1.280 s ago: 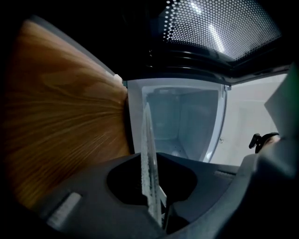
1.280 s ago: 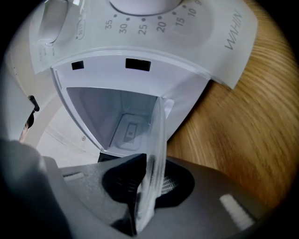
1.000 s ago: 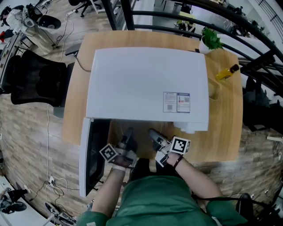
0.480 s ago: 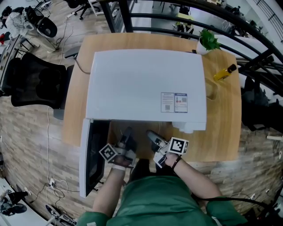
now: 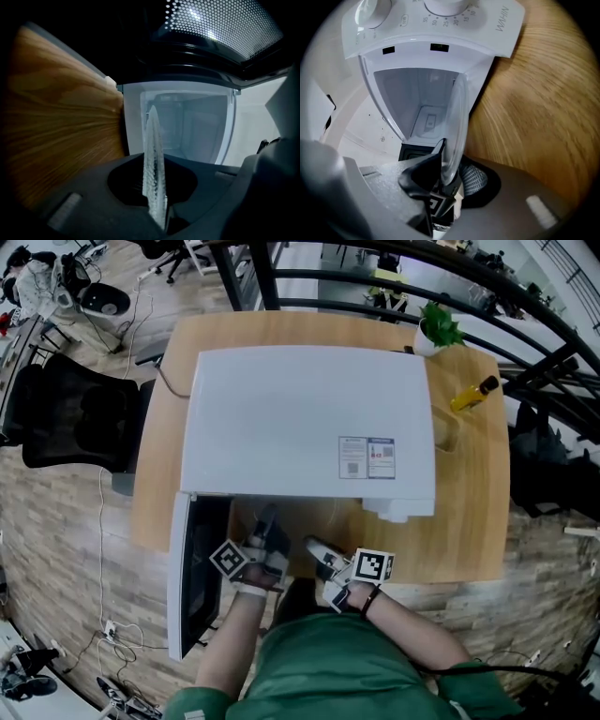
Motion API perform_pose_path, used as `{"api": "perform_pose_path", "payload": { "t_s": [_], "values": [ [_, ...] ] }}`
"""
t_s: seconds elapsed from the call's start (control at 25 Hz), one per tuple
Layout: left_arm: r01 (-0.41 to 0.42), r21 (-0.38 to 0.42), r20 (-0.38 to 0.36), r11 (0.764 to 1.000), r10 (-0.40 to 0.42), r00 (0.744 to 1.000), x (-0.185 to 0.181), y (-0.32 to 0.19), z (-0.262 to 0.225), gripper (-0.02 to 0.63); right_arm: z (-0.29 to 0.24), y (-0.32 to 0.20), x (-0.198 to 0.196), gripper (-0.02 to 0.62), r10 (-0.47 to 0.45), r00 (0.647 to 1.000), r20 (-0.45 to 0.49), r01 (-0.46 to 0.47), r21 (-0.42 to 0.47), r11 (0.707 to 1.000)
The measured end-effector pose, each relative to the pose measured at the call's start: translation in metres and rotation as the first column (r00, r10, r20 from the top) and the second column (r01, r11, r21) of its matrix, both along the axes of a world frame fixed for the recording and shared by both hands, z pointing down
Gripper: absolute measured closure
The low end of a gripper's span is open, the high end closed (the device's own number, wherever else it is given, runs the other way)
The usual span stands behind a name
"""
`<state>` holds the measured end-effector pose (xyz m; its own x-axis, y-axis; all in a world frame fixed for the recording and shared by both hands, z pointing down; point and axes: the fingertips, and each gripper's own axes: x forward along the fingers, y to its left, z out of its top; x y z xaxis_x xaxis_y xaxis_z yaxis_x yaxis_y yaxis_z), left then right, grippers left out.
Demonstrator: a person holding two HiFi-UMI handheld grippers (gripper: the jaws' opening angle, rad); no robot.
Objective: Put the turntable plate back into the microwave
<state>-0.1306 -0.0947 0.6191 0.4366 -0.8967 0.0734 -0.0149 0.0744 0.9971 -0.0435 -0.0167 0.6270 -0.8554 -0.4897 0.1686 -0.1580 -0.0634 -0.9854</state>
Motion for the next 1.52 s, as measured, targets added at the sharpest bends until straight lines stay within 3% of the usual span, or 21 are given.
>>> {"api": "perform_pose_path", "payload": {
  "t_s": [0.2,0.52,0.64,0.88,1.12,1.32,1.52],
  "values": [
    [0.004,0.001,0.023,1.000,-0.004,1.000,0.000,-0.005,0.001,0.569,0.012,-0.004,0.006,0.538,0.035,0.998,-0.044,-0.037,-0.052,0.998],
    [-0.057,0.000,0.077,0.998,0.057,0.995,0.007,-0.005,0.008,0.556,0.008,-0.013,0.006,0.541,0.076,0.997,0.008,-0.076,-0.053,0.996],
    [-0.104,0.004,0.081,0.995,0.103,0.991,0.016,-0.002,0.006,0.468,0.011,-0.017,0.010,0.543,0.098,0.995,0.003,-0.097,-0.065,0.993],
    [-0.133,-0.004,0.071,0.991,0.133,0.989,0.022,0.012,-0.002,0.454,0.014,-0.026,0.018,0.545,0.119,0.993,-0.009,-0.119,-0.064,0.991],
    [-0.109,-0.031,0.122,0.994,0.112,0.986,0.004,0.026,0.001,0.453,0.013,-0.034,0.022,0.545,0.127,0.992,-0.010,-0.128,-0.040,0.991],
    [-0.123,-0.032,0.103,0.992,0.125,0.987,0.007,0.039,-0.002,0.461,0.012,-0.038,0.025,0.545,0.147,0.989,0.001,-0.147,-0.055,0.988],
    [-0.137,-0.057,0.092,0.989,0.142,0.986,0.015,0.043,0.005,0.516,0.011,-0.050,0.031,0.546,0.178,0.984,0.011,-0.177,-0.041,0.983]
  ]
}}
